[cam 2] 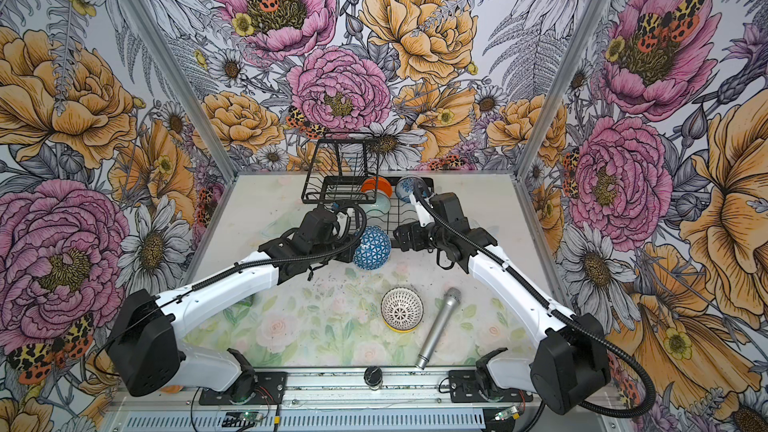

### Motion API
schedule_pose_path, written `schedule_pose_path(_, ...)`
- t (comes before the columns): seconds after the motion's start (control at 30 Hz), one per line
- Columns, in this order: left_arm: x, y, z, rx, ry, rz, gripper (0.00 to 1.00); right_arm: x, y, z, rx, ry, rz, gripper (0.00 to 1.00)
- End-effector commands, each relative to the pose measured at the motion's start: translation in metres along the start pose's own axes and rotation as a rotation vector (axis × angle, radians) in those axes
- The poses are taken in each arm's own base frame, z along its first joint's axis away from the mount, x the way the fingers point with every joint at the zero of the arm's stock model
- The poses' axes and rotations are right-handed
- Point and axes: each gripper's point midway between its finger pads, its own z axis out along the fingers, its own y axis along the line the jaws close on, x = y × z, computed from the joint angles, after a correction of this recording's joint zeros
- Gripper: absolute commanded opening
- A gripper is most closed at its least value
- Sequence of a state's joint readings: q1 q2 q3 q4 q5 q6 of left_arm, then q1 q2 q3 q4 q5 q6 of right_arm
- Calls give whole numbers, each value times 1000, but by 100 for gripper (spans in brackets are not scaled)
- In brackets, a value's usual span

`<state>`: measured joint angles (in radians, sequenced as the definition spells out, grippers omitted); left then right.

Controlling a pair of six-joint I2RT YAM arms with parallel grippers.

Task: Load the bowls into the dish rack
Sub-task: 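Close the right gripper on the patterned bowl rim held by the left gripper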

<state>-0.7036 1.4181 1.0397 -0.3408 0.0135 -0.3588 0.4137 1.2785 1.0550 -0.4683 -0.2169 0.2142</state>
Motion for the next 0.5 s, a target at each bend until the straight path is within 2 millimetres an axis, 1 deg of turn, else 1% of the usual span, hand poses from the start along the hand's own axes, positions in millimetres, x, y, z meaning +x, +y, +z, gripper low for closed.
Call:
schedule_pose_path(0.0, -35, -13, -7, 27, -119, 13, 0, -22, 16, -19, -46, -81, 8, 99)
schedule_pose_path(0.13, -39, -14, -6, 27, -133, 12, 0, -23, 23, -18, -68, -87, 16, 100)
schedule_pose_path(0.3, -46, -16, -3, 25, -151, 14, 0, -17, 39, -4, -120, -66, 32, 99)
schedule_pose_path(0.47, -54, -19, -2, 34, -172, 18, 0, -14, 49, 8, -149, -59, 69, 98)
